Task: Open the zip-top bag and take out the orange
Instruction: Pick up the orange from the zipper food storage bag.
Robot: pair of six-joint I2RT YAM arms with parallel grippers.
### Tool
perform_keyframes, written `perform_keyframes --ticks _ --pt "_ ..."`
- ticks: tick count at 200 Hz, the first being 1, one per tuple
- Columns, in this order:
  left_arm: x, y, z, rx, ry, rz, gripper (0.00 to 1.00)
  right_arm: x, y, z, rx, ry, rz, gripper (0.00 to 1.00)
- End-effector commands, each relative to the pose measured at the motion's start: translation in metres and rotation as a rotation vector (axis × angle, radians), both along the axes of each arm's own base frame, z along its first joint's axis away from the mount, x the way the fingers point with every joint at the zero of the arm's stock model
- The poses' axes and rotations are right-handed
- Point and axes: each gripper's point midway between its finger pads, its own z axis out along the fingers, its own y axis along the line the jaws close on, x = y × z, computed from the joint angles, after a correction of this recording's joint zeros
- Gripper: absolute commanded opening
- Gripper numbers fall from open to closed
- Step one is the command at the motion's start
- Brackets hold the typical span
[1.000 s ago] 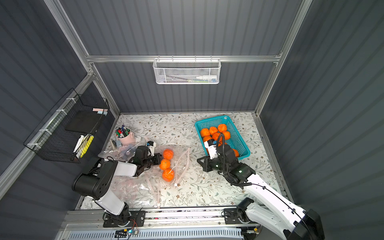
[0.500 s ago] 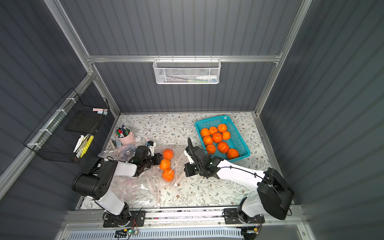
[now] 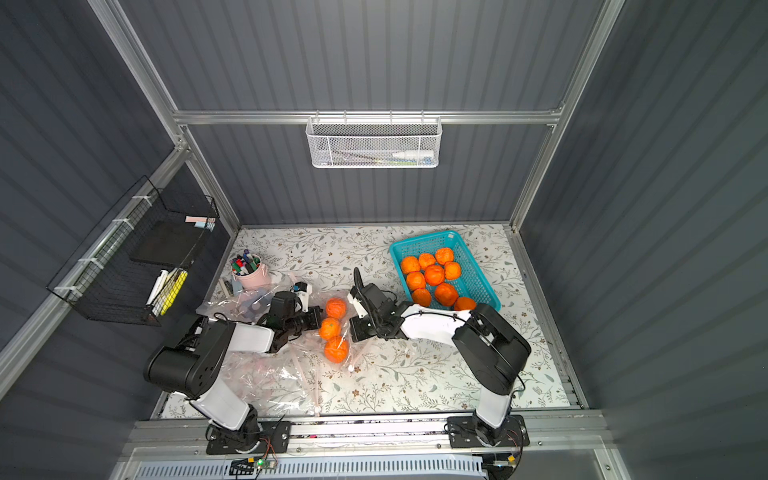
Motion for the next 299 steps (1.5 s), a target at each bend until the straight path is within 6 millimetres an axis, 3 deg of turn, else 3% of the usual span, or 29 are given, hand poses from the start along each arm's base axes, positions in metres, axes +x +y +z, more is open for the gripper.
perform_keyframes --ticks 1,33,98,173,240,268,299 --pt "-0.045 0.013 -0.050 0.086 0.216 -0.001 0.00 -0.003 0.023 0.021 0.127 -0.003 0.082 0.00" --pt "-0.044 0.013 -0.050 0.086 0.216 -0.001 0.00 -0.014 0.034 0.028 0.207 0.029 0.141 0.10" --pt "-0.045 0.014 -0.051 0.086 0.218 0.002 0.00 -0.036 0.038 0.013 0.188 0.082 0.218 0.50" --pt "-0.045 0.014 -0.051 0.087 0.220 0.002 0.00 -0.064 0.023 -0.017 0.095 0.133 0.260 0.67" --pt "-0.045 0.014 -0.052 0.088 0.223 0.002 0.00 -0.075 0.037 -0.034 0.072 0.168 0.308 0.69" --pt "-0.045 0.014 -0.052 0.089 0.222 0.003 0.00 -0.075 0.042 -0.027 0.098 0.159 0.317 0.58" --pt "-0.044 0.014 -0.052 0.090 0.222 0.002 0.00 -0.071 0.034 -0.015 0.082 0.115 0.311 0.46"
